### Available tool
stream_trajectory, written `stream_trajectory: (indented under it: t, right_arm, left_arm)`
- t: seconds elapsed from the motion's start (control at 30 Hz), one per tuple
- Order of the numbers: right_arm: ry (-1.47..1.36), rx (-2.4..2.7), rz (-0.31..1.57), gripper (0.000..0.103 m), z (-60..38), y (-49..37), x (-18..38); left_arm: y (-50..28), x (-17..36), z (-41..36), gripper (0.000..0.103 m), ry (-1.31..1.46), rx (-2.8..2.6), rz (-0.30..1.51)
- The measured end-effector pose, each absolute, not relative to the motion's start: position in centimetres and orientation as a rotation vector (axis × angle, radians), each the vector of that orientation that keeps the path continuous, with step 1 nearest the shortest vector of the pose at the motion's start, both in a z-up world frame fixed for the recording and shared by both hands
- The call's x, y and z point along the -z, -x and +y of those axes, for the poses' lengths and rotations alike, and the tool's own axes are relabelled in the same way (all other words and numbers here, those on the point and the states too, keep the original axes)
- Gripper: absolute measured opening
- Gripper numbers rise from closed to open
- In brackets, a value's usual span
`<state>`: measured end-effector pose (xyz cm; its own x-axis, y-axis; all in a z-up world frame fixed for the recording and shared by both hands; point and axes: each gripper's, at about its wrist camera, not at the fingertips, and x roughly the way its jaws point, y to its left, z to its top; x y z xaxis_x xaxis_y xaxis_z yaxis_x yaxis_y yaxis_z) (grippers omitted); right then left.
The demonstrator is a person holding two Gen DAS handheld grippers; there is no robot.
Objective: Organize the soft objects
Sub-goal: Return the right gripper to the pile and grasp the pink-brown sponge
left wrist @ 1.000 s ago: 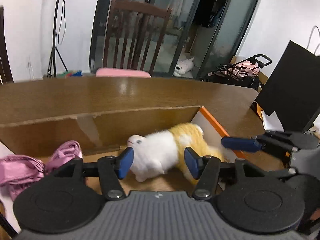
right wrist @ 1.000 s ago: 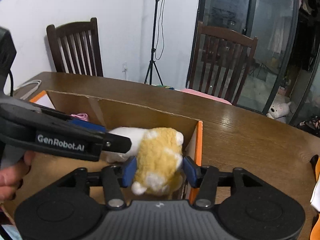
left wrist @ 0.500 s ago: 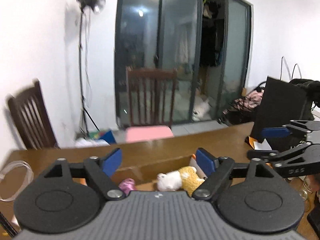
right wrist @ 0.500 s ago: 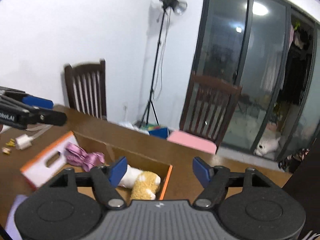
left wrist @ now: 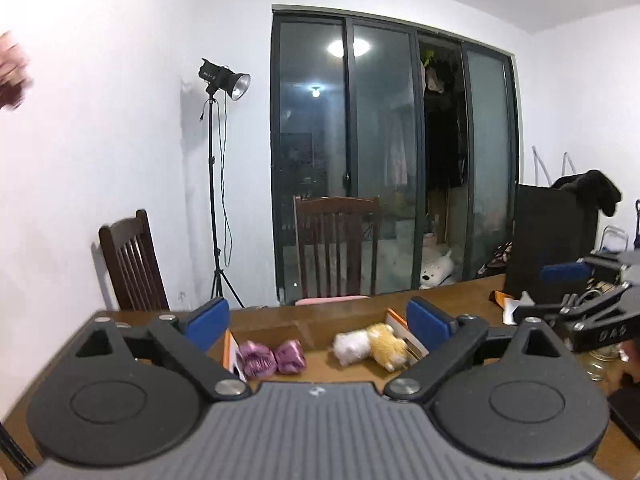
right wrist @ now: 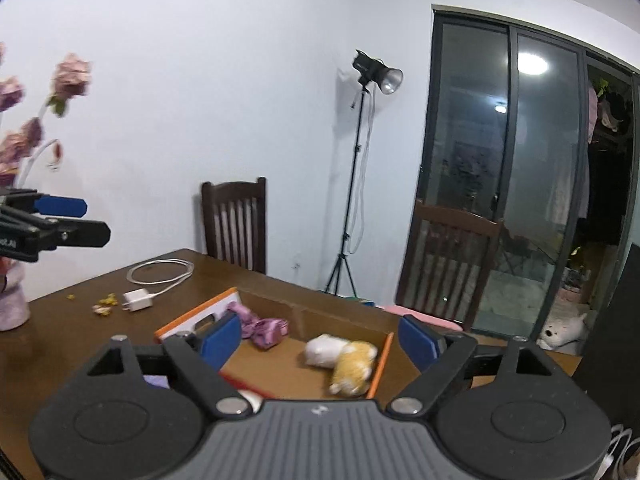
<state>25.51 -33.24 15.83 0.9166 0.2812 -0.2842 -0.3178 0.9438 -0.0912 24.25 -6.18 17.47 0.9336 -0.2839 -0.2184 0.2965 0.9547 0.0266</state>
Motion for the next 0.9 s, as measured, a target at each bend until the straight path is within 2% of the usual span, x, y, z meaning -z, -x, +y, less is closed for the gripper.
stream_trajectory:
  t: [0.2, 0.4, 0.6, 0.8, 0.9]
  right_arm:
    - [0.107, -0.351, 0.259, 0.092, -32.5, -19.7, -10.6]
    - [0.034, -0.357, 0.321, 0.093, -33.2, -15.3, -5.1]
    - [-0.057, -0.360, 0.424, 0.093, -34.0, -16.2, -1.5]
    - [-0.157, -0.313, 0.425, 0.090, -35.9, -19.2, -1.2]
    - [-0.179, -0.291, 0.422, 0.082, -36.9, -21.3, -1.2]
  left_arm:
    - [-17.3, -13.8, -6.2, 0.103, -0.102, 0.274, 0.130]
    - [-13.4, -9.7, -5.4, 0.103, -0.046, 0.266, 0.168]
    - [-15.2, -5.6, -6.8, 0.103, 0.003, 0.343, 0.338]
    - [-18.5, -4.8, -9.6, 0.102, 0.034, 0.420, 0.364]
    - [-21.0, -4.7, -11.5, 0.093, 0.038, 0.455, 0.367]
